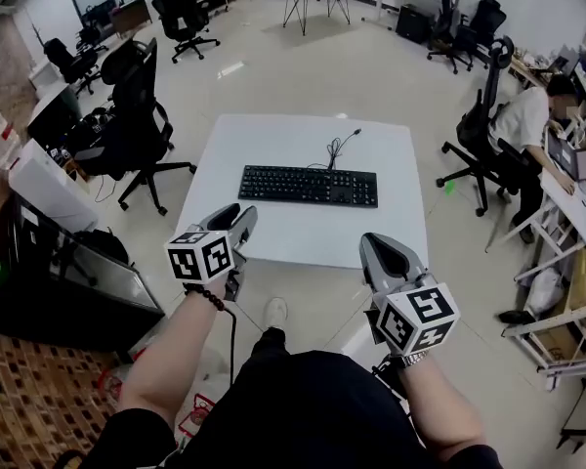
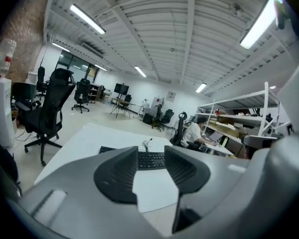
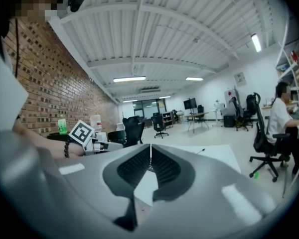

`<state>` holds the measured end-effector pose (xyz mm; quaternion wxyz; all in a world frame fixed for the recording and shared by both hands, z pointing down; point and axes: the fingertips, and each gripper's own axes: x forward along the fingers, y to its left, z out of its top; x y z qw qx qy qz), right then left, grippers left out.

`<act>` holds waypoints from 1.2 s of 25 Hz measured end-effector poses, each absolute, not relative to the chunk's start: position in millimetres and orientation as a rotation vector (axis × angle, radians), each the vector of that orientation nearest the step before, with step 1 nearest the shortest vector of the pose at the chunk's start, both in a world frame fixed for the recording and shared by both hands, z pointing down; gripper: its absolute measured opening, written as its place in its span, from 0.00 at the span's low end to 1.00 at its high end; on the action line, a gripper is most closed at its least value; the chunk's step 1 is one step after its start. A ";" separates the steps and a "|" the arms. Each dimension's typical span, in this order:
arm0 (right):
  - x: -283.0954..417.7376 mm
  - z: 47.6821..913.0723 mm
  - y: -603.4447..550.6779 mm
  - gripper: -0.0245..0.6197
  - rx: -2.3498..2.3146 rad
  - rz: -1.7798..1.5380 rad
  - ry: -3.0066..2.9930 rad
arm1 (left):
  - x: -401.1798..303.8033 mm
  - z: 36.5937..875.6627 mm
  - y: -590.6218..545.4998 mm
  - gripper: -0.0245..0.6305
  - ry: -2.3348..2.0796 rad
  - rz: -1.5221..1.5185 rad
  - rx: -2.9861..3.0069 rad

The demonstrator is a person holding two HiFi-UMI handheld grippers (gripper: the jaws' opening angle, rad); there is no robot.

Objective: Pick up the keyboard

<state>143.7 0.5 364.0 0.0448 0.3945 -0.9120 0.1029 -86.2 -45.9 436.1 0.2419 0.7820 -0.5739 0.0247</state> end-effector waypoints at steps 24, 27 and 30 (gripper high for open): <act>72.6 455.7 -190.3 0.08 1.434 0.718 -2.474 | -214.8 676.4 -268.1 0.34 -1.170 0.361 1.685; 73.0 460.7 -197.1 0.08 1.449 0.739 -2.453 | -212.8 681.7 -271.7 0.32 -1.155 0.372 1.680; 70.9 466.3 -199.9 0.08 1.449 0.768 -2.445 | -208.8 682.1 -271.3 0.26 -1.129 0.350 1.671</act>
